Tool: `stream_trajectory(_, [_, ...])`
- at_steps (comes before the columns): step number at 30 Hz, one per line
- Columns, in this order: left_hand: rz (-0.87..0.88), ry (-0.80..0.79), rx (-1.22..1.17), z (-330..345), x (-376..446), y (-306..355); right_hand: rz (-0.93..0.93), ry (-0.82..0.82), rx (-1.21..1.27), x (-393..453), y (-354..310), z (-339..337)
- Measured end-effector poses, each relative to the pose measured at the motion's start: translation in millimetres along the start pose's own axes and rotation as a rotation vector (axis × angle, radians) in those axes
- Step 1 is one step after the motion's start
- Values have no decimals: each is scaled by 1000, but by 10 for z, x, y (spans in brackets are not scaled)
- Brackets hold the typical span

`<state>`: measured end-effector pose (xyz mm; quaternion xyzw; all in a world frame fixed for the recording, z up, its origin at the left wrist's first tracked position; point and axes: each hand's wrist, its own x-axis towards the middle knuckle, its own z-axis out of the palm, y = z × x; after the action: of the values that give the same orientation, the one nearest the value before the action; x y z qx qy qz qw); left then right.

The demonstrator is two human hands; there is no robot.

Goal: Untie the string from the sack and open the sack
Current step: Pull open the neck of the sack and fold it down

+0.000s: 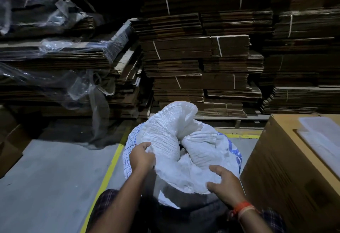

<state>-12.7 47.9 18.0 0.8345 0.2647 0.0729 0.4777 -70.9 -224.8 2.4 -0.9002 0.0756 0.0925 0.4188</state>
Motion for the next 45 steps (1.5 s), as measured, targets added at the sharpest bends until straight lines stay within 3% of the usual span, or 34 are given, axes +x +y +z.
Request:
stream_trajectory(4, [-6, 21, 209, -50, -131, -243, 98, -30, 18, -34, 98, 69])
stream_trajectory(8, [-56, -96, 567, -56, -229, -444, 180, -71, -14, -58, 135, 120])
stream_trajectory(12, [-48, -172, 680, -12, -256, -571, 183, -71, -92, -29, 181, 166])
stream_trajectory(15, [-22, -127, 766, -15, -214, -591, 158, -56, -254, -49, 112, 170])
stream_trajectory(19, [159, -20, 815, -15, -151, -456, 90, 228, -584, -101, -50, 160])
stream_trajectory(21, [279, 33, 738, 7, -81, -331, -53, 445, -544, -71, -209, 129])
stream_trajectory(23, [410, 52, 640, 50, 45, -198, -236, 514, -477, 101, -342, 62])
stream_trajectory(27, [465, -61, 474, 168, 430, 38, -505, 294, -350, 790, -521, -166])
stream_trajectory(30, [453, -125, 531, 274, 692, 149, -453, 123, -426, 1355, -530, -193])
stream_trajectory(36, [512, -454, 663, 547, 944, 41, -298, -275, -431, 1832, -295, 179])
stream_trajectory(39, [531, -504, 756, 633, 926, -86, -278, -277, -460, 1903, -221, 407])
stream_trajectory(42, [527, -416, 719, 682, 863, -179, -181, -208, -377, 1920, -166, 507])
stream_trajectory(45, [545, -328, 671, 677, 862, -195, -202, -104, -328, 1972, -125, 477])
